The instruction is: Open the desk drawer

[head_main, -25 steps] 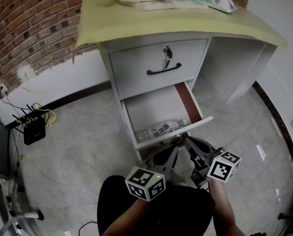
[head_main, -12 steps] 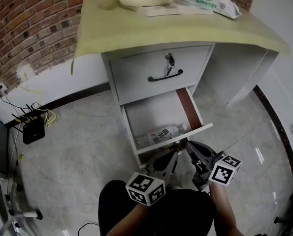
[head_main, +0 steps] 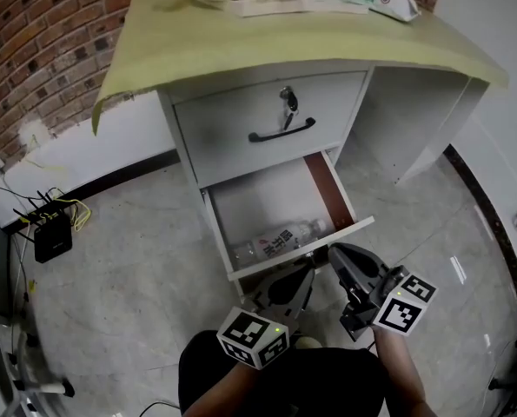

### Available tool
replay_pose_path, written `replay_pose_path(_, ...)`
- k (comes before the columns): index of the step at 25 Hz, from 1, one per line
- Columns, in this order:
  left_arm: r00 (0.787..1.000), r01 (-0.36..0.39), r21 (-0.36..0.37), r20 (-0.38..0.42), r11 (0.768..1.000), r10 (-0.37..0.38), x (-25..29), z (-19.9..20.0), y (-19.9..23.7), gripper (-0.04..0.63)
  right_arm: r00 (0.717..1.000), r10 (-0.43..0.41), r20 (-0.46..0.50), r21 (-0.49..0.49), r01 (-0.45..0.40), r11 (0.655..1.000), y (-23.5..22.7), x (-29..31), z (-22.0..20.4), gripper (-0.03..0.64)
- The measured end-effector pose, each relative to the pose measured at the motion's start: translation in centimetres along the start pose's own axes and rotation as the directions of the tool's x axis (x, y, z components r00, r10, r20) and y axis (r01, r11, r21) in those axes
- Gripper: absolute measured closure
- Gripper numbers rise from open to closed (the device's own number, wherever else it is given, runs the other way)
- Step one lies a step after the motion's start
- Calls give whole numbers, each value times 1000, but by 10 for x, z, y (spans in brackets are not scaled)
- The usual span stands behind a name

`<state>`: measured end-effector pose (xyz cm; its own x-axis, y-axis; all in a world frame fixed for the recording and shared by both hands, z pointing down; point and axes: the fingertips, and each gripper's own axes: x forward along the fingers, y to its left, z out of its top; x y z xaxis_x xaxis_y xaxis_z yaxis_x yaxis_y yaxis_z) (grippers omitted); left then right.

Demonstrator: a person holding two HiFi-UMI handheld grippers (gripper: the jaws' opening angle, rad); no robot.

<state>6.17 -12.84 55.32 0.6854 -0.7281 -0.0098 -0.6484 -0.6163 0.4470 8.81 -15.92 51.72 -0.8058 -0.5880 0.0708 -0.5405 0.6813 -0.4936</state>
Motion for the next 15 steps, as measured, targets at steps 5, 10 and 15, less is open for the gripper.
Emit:
replay_pose_path(5,999,21,34,-28,999,-20,3,-4,0,586,990,-141,13,68,139,988,3,-3,46,604)
replay_pose_path(10,998,30,3,-63,1000,-30,-1,-13,-1,586,987,-158,17,48,157,986,24,15,73,603)
replay_pose_path(15,998,28,8,-61,1000,-27,2,-20,-1,586,998,-60,26,-73,62,995,37,28,72,604)
